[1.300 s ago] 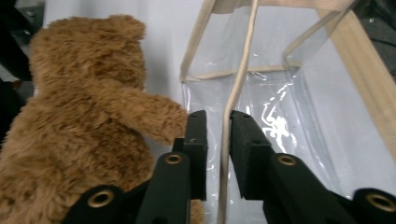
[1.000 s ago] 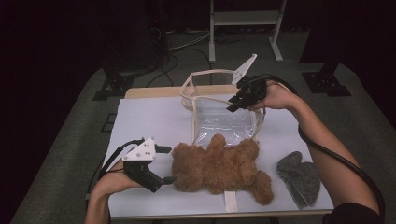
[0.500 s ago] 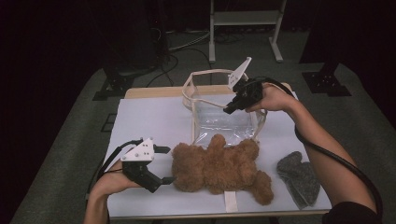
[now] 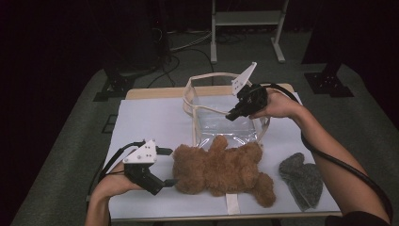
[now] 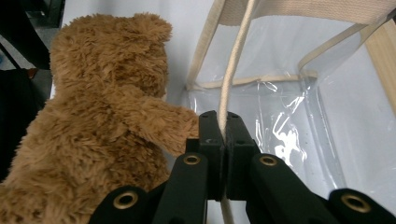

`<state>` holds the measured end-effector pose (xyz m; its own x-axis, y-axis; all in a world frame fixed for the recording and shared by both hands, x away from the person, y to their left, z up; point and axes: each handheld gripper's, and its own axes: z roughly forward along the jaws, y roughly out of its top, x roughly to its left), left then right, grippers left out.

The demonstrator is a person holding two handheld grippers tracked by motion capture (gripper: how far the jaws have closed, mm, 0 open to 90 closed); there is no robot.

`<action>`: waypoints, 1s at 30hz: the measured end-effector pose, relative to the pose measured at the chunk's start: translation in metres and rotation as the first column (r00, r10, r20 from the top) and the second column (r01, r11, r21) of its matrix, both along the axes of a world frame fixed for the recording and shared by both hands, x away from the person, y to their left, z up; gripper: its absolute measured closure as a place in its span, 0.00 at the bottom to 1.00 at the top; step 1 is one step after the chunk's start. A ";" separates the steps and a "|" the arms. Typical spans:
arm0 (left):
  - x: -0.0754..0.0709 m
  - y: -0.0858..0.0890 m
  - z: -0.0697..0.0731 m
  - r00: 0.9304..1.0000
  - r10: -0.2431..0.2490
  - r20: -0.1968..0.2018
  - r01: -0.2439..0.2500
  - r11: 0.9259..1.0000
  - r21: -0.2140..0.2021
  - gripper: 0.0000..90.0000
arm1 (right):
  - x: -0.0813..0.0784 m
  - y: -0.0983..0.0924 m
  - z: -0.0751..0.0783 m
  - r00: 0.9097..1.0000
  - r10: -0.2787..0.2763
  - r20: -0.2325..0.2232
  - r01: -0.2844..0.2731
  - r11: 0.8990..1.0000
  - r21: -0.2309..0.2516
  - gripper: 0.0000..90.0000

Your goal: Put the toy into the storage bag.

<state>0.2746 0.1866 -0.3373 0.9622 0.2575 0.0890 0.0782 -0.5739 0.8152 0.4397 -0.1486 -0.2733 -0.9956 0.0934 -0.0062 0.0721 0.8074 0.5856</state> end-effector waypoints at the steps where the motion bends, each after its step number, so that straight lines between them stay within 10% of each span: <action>1: 0.000 0.000 0.000 1.000 -0.001 0.000 0.001 1.000 0.000 0.10 | 0.000 0.000 -0.001 1.000 -0.003 0.004 0.003 1.000 -0.002 0.97; 18: -0.001 0.003 0.000 1.000 0.002 -0.002 -0.002 1.000 -0.004 0.10 | 0.005 -0.008 0.001 0.997 -0.072 -0.025 0.074 0.996 0.049 0.65; 30: 0.000 0.003 -0.001 1.000 -0.001 0.000 0.001 1.000 0.002 0.10 | -0.010 -0.022 0.030 0.994 -0.108 0.023 0.104 0.984 0.145 0.51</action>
<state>0.2745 0.1898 -0.3384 0.9625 0.2561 0.0895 0.0773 -0.5752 0.8143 0.4299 -0.1710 -0.2432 -0.9796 0.2004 -0.0151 0.1332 0.7040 0.6976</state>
